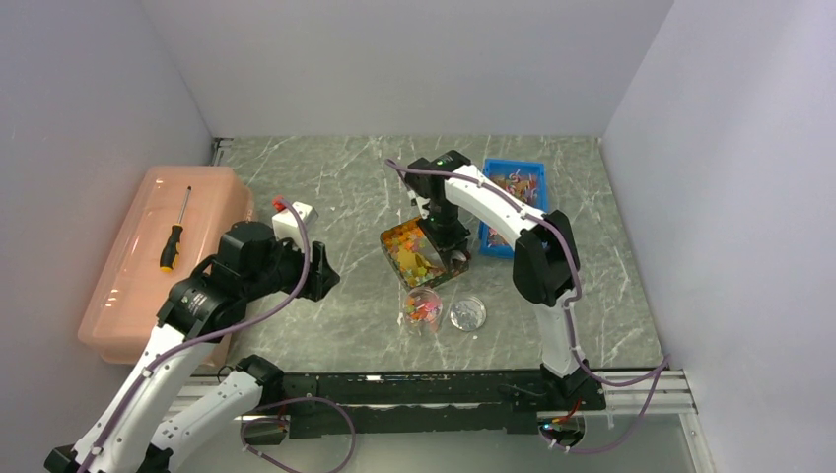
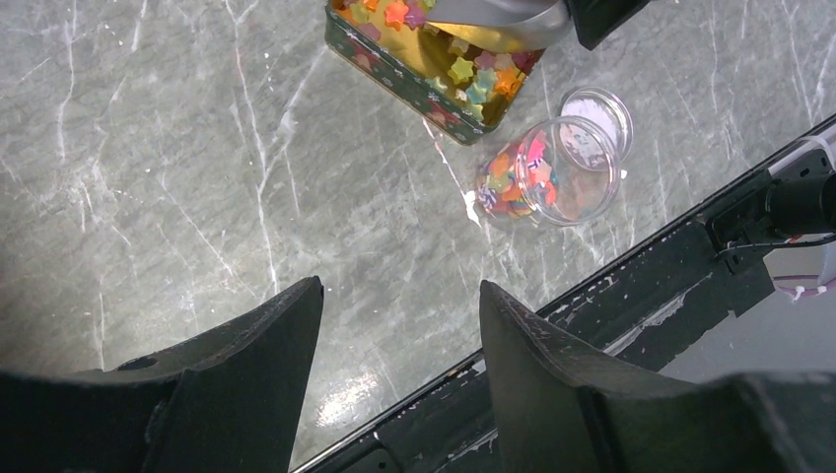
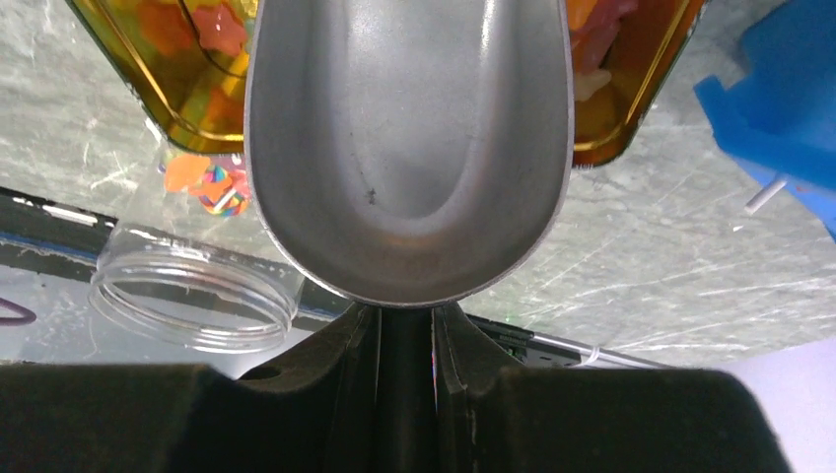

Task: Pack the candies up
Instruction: Scoop the fake candies from the storage box.

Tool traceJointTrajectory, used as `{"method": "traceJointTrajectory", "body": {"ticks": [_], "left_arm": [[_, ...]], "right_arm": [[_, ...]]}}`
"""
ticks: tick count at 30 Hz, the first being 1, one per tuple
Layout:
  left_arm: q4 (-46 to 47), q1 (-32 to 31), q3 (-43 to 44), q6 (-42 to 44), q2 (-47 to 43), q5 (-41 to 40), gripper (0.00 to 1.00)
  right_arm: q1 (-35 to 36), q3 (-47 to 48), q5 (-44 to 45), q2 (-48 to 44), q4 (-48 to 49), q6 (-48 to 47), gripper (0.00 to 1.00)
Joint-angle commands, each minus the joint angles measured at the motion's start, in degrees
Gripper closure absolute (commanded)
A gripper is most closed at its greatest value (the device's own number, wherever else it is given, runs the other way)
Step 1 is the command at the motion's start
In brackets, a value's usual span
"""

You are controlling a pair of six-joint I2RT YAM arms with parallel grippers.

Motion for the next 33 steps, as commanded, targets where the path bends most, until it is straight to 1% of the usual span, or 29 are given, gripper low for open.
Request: {"method": "traceJointTrajectory", "body": {"ticks": [1,7,13,17,26,33], "left_arm": [[0.84,-0.41,0.86,1.10,-0.34,-1.09,0.35],[0.72,-0.57,0.76,1.19,0.15,-1.69,0.35],[0.69,-0.58,0.56,1.22,0.72,-2.16,0.35],[0.52,-0.58,0.64,1.17,1.48,-2.23,0.35],[0.75,-0.58,0.20,1.18,2.29,-2.82,0.35],[0.12,-0.58,0.76,1.19,3.70,-4.68,0.36]], "right_arm": [[-0.60,4.36,-0.21,2.53,-1.36,0.03,1.00],[-0.83,6.03,-0.30,6.12,1.40,-0.01,1.00],[-1.24,2.48,0.48,6.04,8.14,0.80,1.00],[-1.22,-2.42,3.00,4.16,14.59,1.74,1.00],[-1.22,-17.99,7.51,-4.37,29.86,1.12,1.00],[-1.04,-25.65,9.58,-8.84,38.85,0.21,1.00]]}}
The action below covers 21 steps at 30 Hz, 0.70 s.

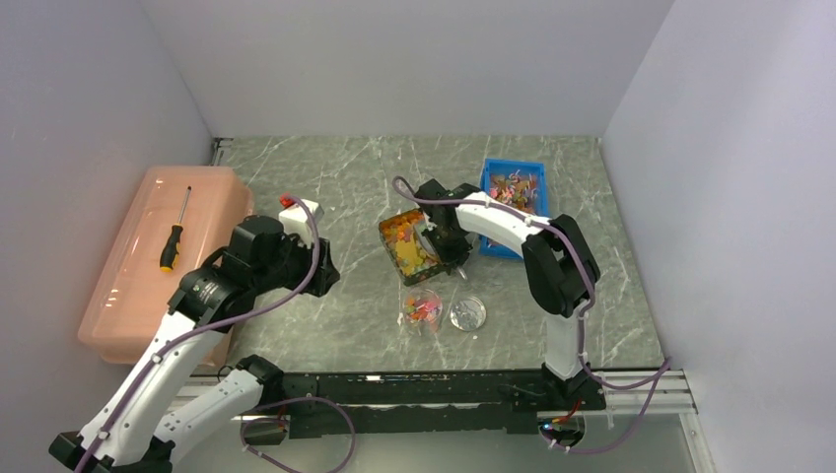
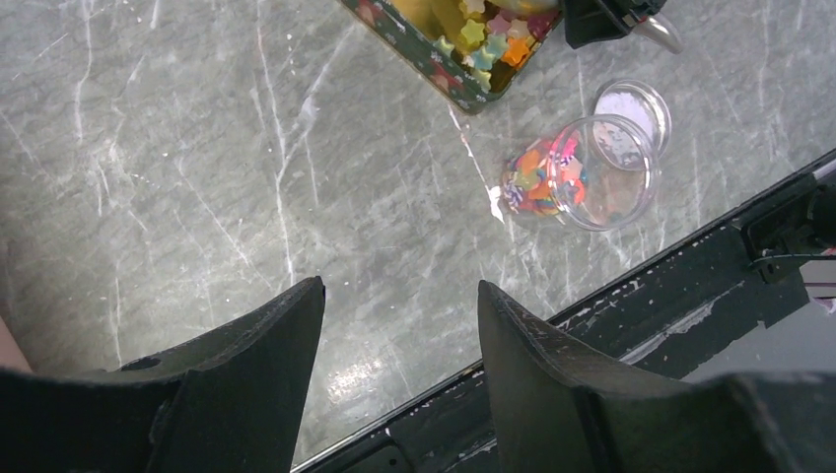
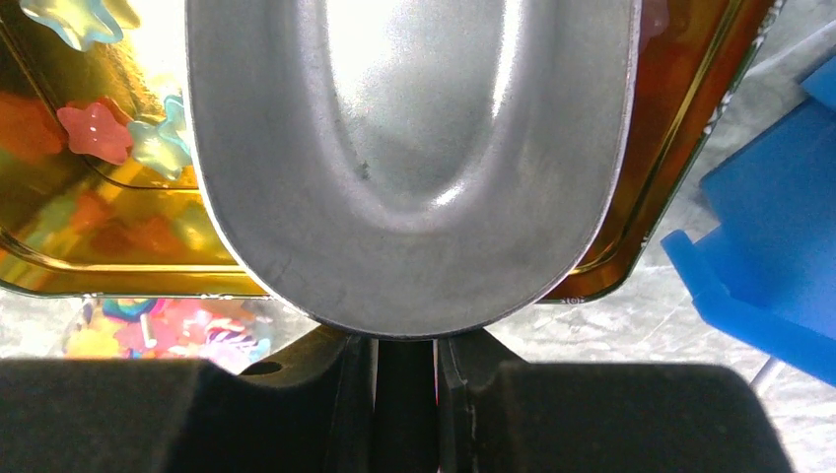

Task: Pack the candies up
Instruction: Scoop the fake candies from the storage box.

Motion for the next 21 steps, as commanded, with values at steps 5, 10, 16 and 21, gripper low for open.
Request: {"method": "traceJointTrajectory", "body": {"ticks": [5,10,16,21], "left_arm": [[-0.04,-0.22,1.14,1.15,2.00,-3.49,0.37],[-0.15,-0.23,1.24,0.59,2.98,-4.24,0.37],[0.58,-0.23,0.65,-0.38,3.86,-4.66,0.38],[2.37,-0.23,-0.34,-1.43,4.03,-4.75,0.38]], "right_arm": [[-0.28,-7.46,4.75,-6.58,16.29,-1.71,1.00],[-0.17,-11.07,5.03,-9.28,20.82,-3.22,1.00],[0.53,-14.26,6.28,-13.61,24.16,-5.13,1.00],[1.25,-14.67,7.21,-18.45,23.07,-6.81,1.00]]}}
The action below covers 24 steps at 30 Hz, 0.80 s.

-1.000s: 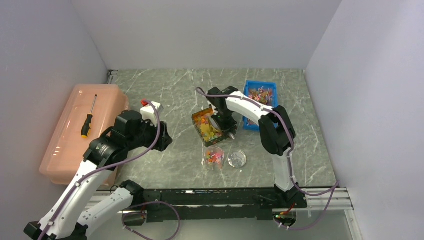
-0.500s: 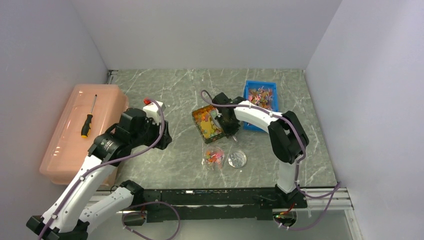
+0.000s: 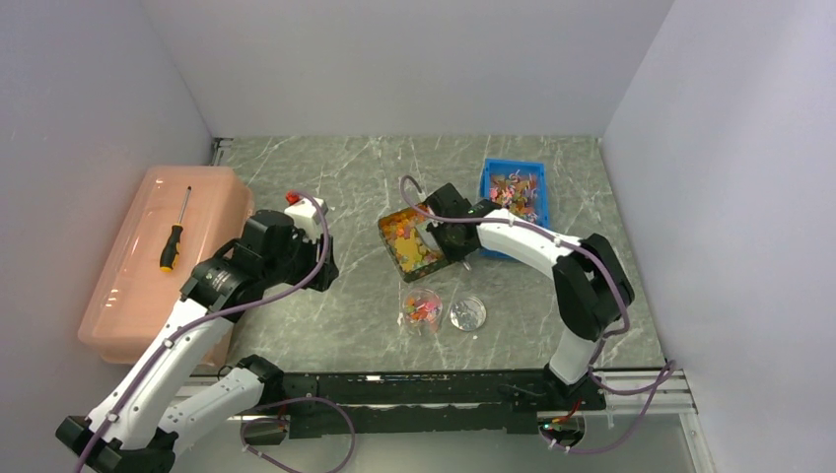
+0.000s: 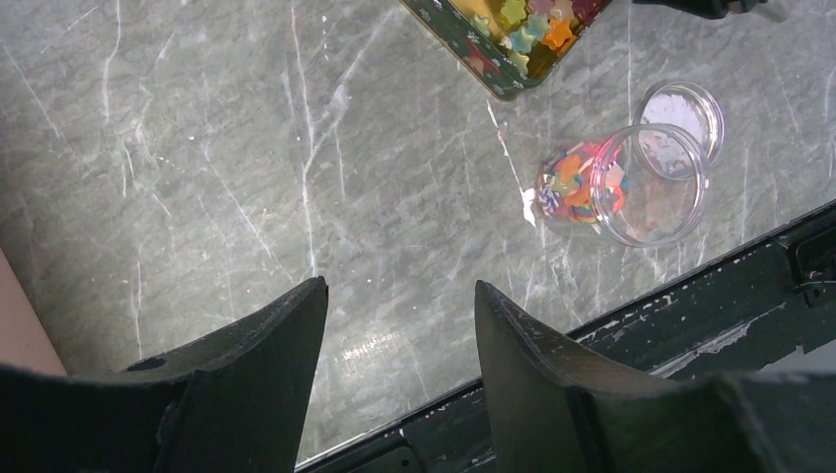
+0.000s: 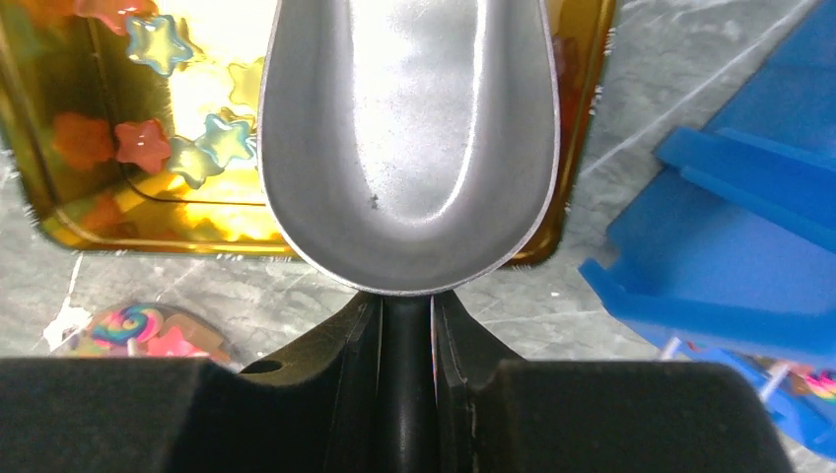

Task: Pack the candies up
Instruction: Scoop the fake candies from the storage box.

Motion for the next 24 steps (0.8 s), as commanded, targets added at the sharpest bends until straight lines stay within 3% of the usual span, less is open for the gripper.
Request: {"method": "traceJointTrajectory", "body": {"ticks": [1,16,24], "left_arm": [[2.76,-0.23,-0.55,-1.34,0.15,-0.92,0.38],[7.26,-0.23,-5.06,-2.37,-0.33,-4.64,0.39],[10.07,-0.19,-8.44,-2.68,-2.42,-5.59,0.39]], "right_arm": [[0.66,0.16,2.07,-7.32,2.56,-2.40,1.00],[2.78,-2.96,1.04,-25.45,-0.11,-2.86,1.00],[8.07,-2.09,2.25,-32.53,-6.51,-1.10,1.00]]}}
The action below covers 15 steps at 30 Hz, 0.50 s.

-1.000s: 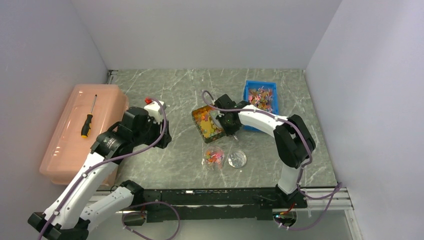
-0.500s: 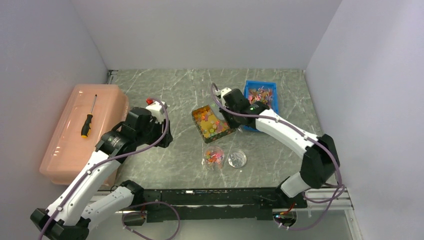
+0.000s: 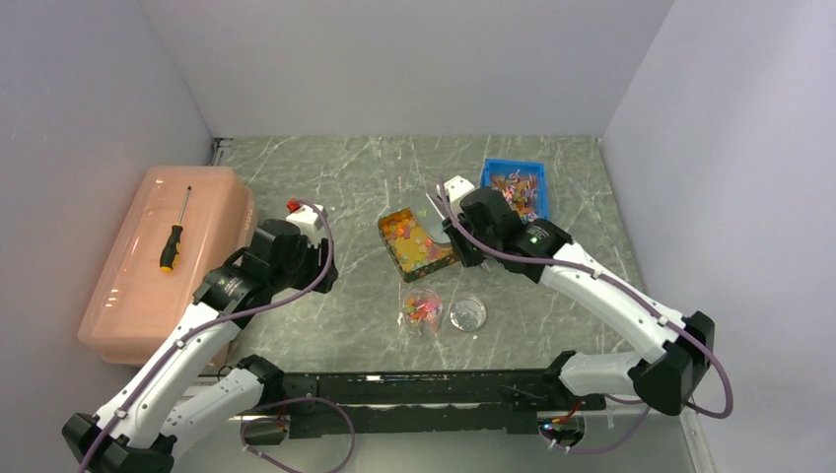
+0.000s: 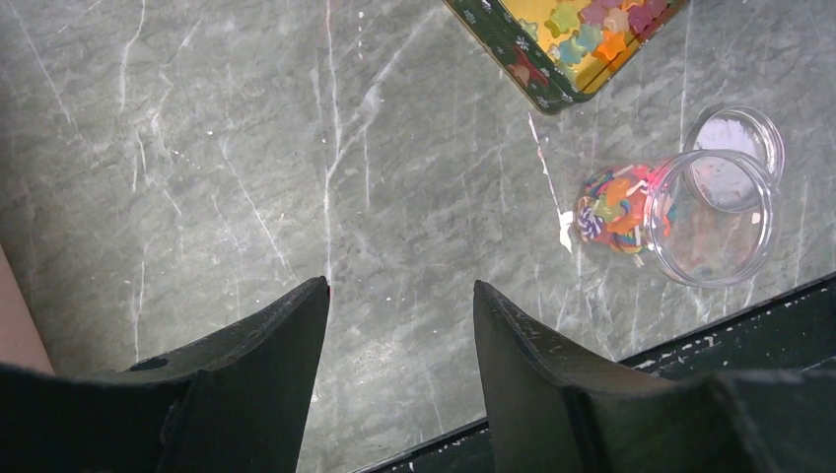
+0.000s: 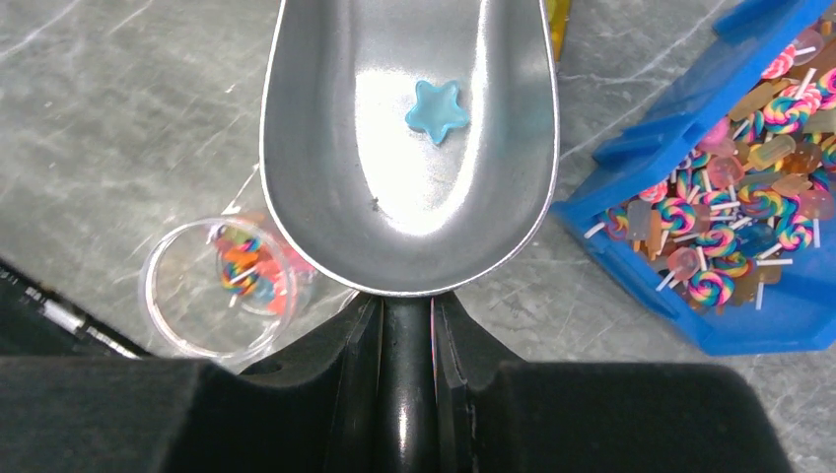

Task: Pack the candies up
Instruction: Scoop the fake candies from the storage box.

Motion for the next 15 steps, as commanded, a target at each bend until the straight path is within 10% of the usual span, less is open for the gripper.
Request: {"method": "traceJointTrajectory", "body": {"ticks": [1,15], "left_arm": [[3.53,-0.21,-1.26,-0.97,-1.44,-1.58,0.39],[3.20,-0.21,-1.92,-1.28,-1.95,-2.51,0.41]], "right_arm": [[3.74,1.60,2.08,-4.80,-3.27,1.83,1.00],[15.85,4.33,1.85,-10.91,-18.68,11.59,1.00]]}}
